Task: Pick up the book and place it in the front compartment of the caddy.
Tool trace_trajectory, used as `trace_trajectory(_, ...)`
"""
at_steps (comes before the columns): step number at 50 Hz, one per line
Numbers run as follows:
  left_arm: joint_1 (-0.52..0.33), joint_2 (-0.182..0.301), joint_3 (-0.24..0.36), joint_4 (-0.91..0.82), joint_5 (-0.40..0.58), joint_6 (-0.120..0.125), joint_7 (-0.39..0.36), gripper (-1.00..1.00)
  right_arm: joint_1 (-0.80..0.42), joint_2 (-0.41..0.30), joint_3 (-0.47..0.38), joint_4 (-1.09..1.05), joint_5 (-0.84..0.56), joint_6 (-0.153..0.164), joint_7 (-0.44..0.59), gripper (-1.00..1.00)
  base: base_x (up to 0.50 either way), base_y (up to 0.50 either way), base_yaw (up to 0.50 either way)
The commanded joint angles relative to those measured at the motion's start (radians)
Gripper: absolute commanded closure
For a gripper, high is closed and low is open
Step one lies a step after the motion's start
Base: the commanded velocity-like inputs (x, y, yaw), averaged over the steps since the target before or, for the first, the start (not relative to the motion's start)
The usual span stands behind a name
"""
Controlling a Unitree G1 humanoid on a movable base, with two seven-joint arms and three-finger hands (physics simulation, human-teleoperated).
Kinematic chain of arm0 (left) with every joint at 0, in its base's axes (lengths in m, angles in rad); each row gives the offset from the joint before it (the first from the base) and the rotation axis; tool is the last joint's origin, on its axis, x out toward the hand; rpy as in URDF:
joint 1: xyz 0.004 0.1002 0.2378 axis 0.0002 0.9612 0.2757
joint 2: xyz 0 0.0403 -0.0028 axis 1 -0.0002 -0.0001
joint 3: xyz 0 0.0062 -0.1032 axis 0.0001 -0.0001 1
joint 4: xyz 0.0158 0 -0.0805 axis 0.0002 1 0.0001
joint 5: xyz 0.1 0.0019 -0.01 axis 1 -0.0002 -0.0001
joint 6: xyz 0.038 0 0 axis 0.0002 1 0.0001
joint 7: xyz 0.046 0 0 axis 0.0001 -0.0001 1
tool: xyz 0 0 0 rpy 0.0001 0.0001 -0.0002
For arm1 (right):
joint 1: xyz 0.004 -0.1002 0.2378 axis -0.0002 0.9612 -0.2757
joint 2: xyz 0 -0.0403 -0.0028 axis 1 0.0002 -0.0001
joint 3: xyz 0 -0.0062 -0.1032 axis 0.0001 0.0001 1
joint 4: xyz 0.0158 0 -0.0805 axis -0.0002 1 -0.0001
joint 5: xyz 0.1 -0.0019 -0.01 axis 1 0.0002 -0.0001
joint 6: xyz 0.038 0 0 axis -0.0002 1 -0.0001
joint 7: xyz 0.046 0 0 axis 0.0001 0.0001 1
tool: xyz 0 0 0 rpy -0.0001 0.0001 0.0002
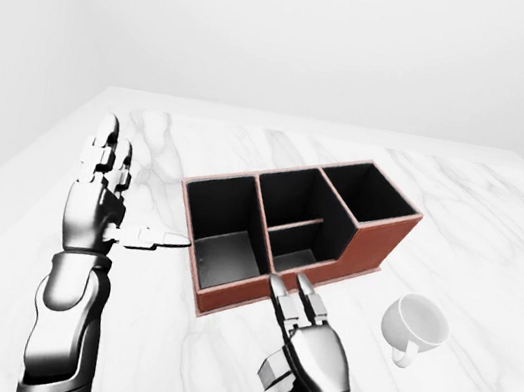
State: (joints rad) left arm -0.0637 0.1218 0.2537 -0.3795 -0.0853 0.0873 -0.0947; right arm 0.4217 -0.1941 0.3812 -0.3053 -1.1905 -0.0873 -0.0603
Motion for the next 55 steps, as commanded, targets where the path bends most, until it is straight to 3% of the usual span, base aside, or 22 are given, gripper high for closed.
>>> trace_trajectory(1,0.002,-0.001,0.000,-0.004,0.001,0.000,-0.001,-1.00,-0.026,0.004,-0.016,0.095,0.003,0.000,-0.046,-1.00,0.00,0.00,0.00)
trace_trajectory(17,-0.001,0.000,-0.001,-0.003,0.002,0.000,-0.001,-1.00,-0.015,0.016,-0.025,0.064,0.015,0.000,0.006,-1.00,0.00,0.00,0.00)
trace_trajectory(18,-0.001,0.000,-0.001,-0.002,0.002,0.000,-0.001,-1.00,-0.014,0.017,-0.026,0.063,0.025,0.000,0.010,-0.40,0.00,0.00,0.00)
trace_trajectory(19,-0.001,-0.001,-0.001,-0.002,0.002,0.000,-0.001,-1.00,-0.010,0.019,-0.027,0.056,0.047,0.000,0.023,1.00,0.00,0.00,0.00)
trace_trajectory(55,-0.001,0.000,0.002,0.000,-0.001,0.000,-0.002,-1.00,-0.011,0.015,-0.042,-0.015,0.061,0.000,0.067,1.00,0.00,0.00,0.00)
